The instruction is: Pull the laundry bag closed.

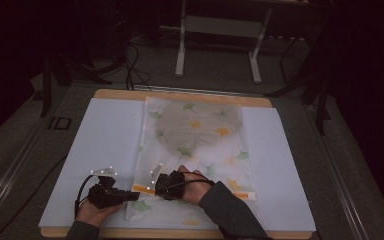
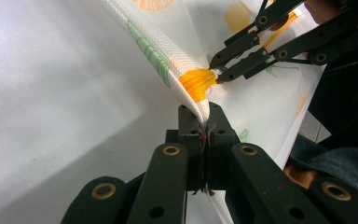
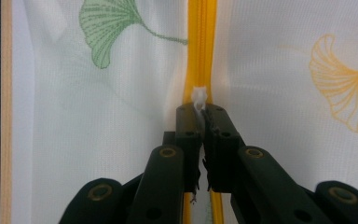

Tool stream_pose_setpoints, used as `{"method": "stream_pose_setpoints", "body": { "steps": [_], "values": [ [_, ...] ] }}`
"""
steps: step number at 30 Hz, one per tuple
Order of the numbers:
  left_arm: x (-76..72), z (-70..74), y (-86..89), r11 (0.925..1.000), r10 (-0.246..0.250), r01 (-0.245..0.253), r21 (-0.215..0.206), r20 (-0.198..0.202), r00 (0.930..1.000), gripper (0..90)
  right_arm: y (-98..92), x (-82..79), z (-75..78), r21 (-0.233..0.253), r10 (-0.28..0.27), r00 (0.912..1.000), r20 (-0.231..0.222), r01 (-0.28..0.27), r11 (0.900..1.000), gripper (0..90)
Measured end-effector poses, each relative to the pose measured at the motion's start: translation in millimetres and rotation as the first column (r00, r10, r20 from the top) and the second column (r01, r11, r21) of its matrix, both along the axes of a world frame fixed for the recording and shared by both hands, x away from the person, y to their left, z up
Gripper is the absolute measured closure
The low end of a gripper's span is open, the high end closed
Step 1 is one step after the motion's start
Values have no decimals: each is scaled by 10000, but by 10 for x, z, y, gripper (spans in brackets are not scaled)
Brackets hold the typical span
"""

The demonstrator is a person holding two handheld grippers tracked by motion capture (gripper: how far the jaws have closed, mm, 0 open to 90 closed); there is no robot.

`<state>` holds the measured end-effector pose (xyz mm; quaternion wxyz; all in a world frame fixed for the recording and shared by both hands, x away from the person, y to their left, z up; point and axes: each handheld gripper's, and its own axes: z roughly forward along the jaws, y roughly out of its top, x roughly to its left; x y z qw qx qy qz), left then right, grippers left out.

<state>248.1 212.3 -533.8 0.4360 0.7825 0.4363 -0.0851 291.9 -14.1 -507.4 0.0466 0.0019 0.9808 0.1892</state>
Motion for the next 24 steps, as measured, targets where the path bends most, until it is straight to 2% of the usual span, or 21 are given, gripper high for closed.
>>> {"method": "stream_pose_setpoints", "body": {
  "steps": [11, 24],
  "values": [
    [-4, 2, -7, 10000, 6, -6, 22, 32, 10000, 879, -102, 5, -13, 66, -171, 9998, -75, 171, 9998, 855],
    [-7, 7, 3, 10000, 8, -8, 0, 8, 10000, 879, -174, -4, -12, -89, -239, 9997, -13, 239, 9997, 855]
  ]
}}
